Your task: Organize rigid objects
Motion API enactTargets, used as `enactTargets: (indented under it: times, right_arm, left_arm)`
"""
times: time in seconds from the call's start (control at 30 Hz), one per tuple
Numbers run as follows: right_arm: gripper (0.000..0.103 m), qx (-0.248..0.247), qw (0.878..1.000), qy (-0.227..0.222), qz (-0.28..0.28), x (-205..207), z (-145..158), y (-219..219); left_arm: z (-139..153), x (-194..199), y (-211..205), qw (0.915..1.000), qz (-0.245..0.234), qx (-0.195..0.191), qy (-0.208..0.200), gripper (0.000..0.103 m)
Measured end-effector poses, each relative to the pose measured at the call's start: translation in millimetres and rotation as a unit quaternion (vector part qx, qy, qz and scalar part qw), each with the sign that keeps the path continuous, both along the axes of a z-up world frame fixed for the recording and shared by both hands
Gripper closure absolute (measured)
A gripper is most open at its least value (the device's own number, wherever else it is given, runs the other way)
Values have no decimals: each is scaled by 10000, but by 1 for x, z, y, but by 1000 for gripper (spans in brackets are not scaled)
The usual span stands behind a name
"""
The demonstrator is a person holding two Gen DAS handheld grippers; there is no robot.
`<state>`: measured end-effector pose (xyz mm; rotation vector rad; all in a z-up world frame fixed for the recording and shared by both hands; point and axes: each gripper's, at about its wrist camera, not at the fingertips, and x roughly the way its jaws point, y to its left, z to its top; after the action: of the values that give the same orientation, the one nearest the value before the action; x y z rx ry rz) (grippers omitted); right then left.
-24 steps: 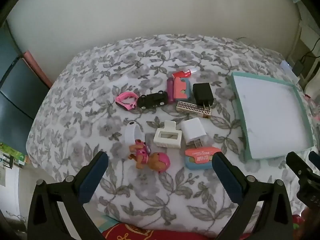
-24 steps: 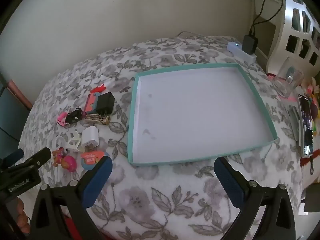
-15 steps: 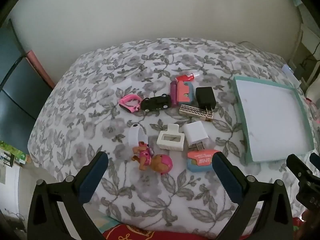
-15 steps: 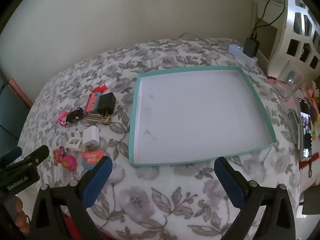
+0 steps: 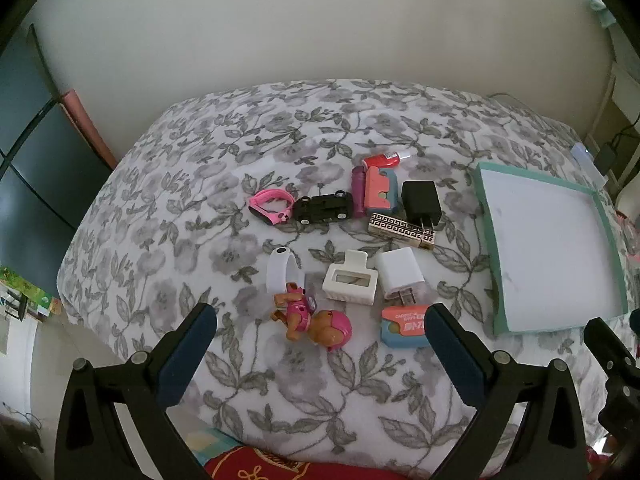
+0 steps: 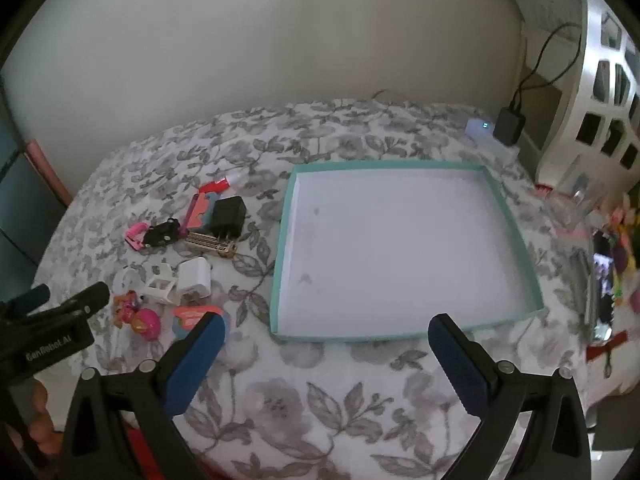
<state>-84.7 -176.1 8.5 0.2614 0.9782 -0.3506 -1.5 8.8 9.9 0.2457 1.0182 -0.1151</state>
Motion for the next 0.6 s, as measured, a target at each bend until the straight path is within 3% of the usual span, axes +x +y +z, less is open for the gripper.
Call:
enactTargets:
  times: [0.6]
  right_arm:
    - [0, -38, 9996, -159, -218, -7, 6, -10]
  left_arm:
    - [5, -5, -3, 9998, -91, 38, -158, 0]
